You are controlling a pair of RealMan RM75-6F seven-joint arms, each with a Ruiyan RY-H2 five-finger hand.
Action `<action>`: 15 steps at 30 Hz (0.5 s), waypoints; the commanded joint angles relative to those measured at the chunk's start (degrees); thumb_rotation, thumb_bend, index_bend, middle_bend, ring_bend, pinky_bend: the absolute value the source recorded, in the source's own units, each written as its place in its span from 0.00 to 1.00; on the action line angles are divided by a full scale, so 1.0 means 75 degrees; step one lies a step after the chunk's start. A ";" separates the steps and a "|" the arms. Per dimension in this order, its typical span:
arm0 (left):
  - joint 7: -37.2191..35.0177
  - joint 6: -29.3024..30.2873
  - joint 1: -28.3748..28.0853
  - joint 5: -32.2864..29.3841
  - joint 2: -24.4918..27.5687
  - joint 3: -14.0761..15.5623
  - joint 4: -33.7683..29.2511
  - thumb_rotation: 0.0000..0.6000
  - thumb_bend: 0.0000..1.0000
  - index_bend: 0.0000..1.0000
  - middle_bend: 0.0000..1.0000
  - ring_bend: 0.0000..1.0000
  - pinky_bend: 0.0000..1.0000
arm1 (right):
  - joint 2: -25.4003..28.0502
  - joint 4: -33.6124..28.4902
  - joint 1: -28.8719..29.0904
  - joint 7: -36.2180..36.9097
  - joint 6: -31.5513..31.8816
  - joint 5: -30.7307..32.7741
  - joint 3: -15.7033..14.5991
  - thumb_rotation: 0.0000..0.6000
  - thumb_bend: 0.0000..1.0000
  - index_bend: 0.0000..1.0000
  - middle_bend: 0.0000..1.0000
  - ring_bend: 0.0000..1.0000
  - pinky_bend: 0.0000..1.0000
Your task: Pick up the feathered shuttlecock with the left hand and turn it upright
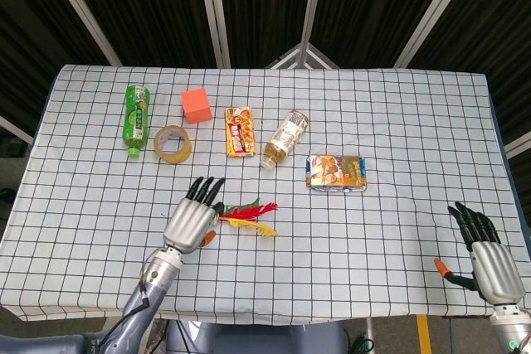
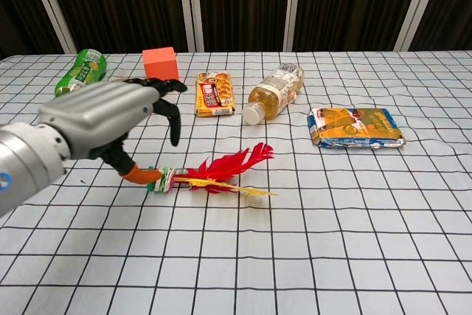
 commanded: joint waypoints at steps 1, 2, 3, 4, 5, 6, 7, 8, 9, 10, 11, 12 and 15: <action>0.0455 -0.0098 -0.0428 -0.0432 -0.0670 -0.0125 0.0543 1.00 0.37 0.44 0.03 0.00 0.00 | 0.0000 -0.0006 0.0002 0.0020 -0.0010 0.0008 0.0000 1.00 0.34 0.00 0.00 0.00 0.00; 0.0537 -0.0105 -0.0514 -0.0492 -0.0819 -0.0146 0.0671 1.00 0.38 0.44 0.03 0.00 0.00 | 0.0004 -0.0012 -0.0001 0.0035 -0.0007 0.0006 -0.0003 1.00 0.34 0.00 0.00 0.00 0.00; 0.0596 -0.0095 -0.0586 -0.0548 -0.0960 -0.0173 0.0791 1.00 0.39 0.45 0.03 0.00 0.00 | 0.0007 -0.0014 -0.0002 0.0048 -0.0006 0.0004 -0.0004 1.00 0.34 0.00 0.00 0.00 0.00; 0.0635 -0.0078 -0.0649 -0.0600 -0.1095 -0.0199 0.0904 1.00 0.40 0.45 0.03 0.00 0.00 | 0.0011 -0.0013 -0.0002 0.0059 -0.0004 0.0003 -0.0002 1.00 0.34 0.00 0.00 0.00 0.00; 0.0660 -0.0059 -0.0702 -0.0650 -0.1220 -0.0220 0.1009 1.00 0.41 0.45 0.03 0.00 0.00 | 0.0014 -0.0011 -0.0001 0.0076 -0.0003 0.0007 0.0001 1.00 0.34 0.00 0.00 0.00 0.00; 0.0674 -0.0052 -0.0729 -0.0679 -0.1282 -0.0227 0.1062 1.00 0.42 0.45 0.03 0.00 0.00 | 0.0016 -0.0011 -0.0001 0.0087 -0.0005 0.0012 0.0003 1.00 0.34 0.00 0.00 0.00 0.00; 0.0727 -0.0033 -0.0782 -0.0734 -0.1405 -0.0235 0.1184 1.00 0.42 0.46 0.03 0.00 0.00 | 0.0021 -0.0011 0.0000 0.0119 -0.0012 0.0028 0.0009 1.00 0.34 0.00 0.00 0.00 0.00; 0.0754 -0.0017 -0.0806 -0.0755 -0.1460 -0.0239 0.1244 1.00 0.43 0.46 0.04 0.00 0.00 | 0.0024 -0.0011 0.0001 0.0136 -0.0014 0.0034 0.0012 1.00 0.34 0.00 0.00 0.00 0.00; 0.0796 0.0013 -0.0849 -0.0792 -0.1562 -0.0243 0.1360 1.00 0.43 0.46 0.04 0.00 0.00 | 0.0032 -0.0012 0.0001 0.0170 -0.0016 0.0042 0.0015 1.00 0.34 0.00 0.00 0.00 0.00; 0.0816 0.0043 -0.0880 -0.0833 -0.1648 -0.0247 0.1453 1.00 0.44 0.47 0.04 0.00 0.00 | 0.0039 -0.0012 0.0002 0.0195 -0.0016 0.0040 0.0016 1.00 0.34 0.00 0.00 0.00 0.00; 0.0829 0.0070 -0.0904 -0.0869 -0.1715 -0.0248 0.1527 1.00 0.44 0.47 0.04 0.00 0.00 | 0.0044 -0.0012 0.0002 0.0212 -0.0015 0.0037 0.0015 1.00 0.34 0.00 0.00 0.00 0.00; 0.0845 0.0100 -0.0927 -0.0894 -0.1768 -0.0245 0.1595 1.00 0.44 0.48 0.04 0.00 0.00 | 0.0047 -0.0013 0.0001 0.0224 -0.0010 0.0032 0.0015 1.00 0.34 0.00 0.00 0.00 0.00; 0.0866 0.0204 -0.0999 -0.0923 -0.1909 -0.0235 0.1794 1.00 0.44 0.49 0.04 0.00 0.00 | 0.0053 -0.0027 -0.0005 0.0243 0.0004 0.0000 0.0003 1.00 0.34 0.00 0.00 0.00 0.00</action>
